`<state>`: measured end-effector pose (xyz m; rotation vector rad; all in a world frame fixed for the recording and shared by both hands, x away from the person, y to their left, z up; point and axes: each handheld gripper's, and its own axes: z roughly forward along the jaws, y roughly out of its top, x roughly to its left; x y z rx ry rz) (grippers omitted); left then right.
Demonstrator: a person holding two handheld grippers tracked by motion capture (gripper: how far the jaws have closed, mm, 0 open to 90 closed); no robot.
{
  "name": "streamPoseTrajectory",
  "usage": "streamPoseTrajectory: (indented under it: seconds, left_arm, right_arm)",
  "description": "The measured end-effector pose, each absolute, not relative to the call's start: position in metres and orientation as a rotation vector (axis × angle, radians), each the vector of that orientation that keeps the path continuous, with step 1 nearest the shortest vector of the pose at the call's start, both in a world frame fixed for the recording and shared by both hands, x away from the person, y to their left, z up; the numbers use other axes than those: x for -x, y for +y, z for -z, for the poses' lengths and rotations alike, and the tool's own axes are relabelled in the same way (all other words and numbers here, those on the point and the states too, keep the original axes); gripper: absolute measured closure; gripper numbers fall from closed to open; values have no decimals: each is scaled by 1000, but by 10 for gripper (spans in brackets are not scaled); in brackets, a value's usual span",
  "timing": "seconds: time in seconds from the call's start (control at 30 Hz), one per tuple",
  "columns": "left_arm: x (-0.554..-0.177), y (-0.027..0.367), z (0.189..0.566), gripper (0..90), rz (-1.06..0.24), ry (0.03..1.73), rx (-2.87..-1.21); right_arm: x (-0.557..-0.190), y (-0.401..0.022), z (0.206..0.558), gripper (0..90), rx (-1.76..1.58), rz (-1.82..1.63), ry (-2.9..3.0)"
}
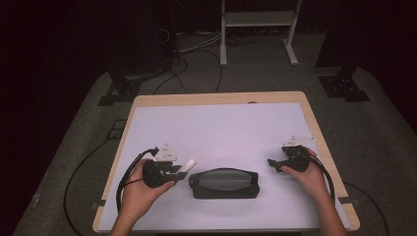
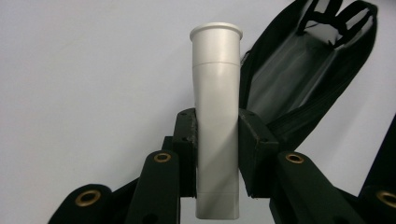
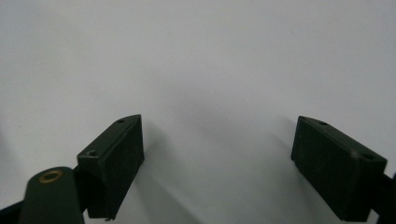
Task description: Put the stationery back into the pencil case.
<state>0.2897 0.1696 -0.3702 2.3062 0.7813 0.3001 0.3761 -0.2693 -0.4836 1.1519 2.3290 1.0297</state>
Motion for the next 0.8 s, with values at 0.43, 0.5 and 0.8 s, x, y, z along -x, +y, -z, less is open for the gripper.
streamPoseTrajectory:
  seconds: [0.43, 0.5, 0.8]
  left_arm:
    - [-294, 138, 359, 705, -278, 664, -2318]
    - [-295, 132, 359, 705, -271, 644, -2327]
    - [-297, 112, 363, 705, -237, 585, -2358]
  right_arm:
    - [-376, -269, 484, 158, -1152, -1030, 2329]
    - [-376, -269, 484, 158, -1152, -1030, 2329]
    - [-376, -269, 484, 158, -1152, -1031, 2329]
